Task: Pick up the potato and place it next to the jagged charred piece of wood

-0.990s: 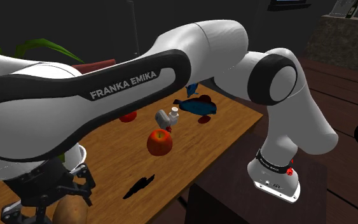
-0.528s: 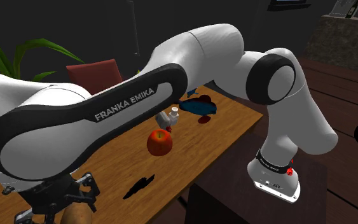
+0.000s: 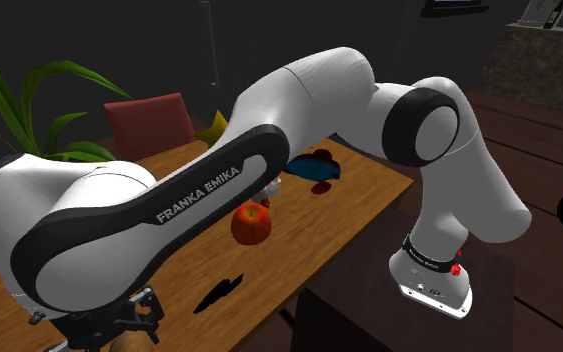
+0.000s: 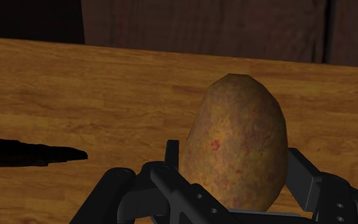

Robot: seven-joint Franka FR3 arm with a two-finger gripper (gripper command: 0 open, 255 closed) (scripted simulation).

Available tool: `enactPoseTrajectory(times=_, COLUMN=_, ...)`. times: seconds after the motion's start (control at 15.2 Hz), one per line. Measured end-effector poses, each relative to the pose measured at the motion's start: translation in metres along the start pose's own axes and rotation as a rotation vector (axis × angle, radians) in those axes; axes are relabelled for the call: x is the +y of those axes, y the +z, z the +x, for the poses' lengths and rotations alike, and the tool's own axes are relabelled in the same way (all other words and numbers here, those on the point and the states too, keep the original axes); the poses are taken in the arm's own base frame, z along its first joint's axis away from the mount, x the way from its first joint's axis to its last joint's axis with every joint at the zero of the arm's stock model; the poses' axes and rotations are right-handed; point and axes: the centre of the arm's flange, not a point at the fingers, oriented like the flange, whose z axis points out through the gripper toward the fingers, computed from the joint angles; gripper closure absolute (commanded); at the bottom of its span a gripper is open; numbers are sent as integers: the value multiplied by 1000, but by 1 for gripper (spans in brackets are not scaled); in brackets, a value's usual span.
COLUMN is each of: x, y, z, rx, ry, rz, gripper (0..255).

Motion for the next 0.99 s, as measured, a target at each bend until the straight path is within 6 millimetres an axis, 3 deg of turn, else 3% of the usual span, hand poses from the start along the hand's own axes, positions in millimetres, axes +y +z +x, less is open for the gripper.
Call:
enactPoseTrajectory(times=0.2, x=-1, y=15, z=4, rx=0, ry=0, rz=0, gripper=255)
enactPoseTrajectory(times=0.59, x=0, y=17, z=4, rx=0, ry=0, rz=1, gripper=255)
enactPoseTrajectory(times=0.66, x=0, y=17, z=4, rx=0, ry=0, rz=1, gripper=0)
enactPoseTrajectory(times=0.99, x=0, y=17, z=4, rx=0, ry=0, rz=1, gripper=0)
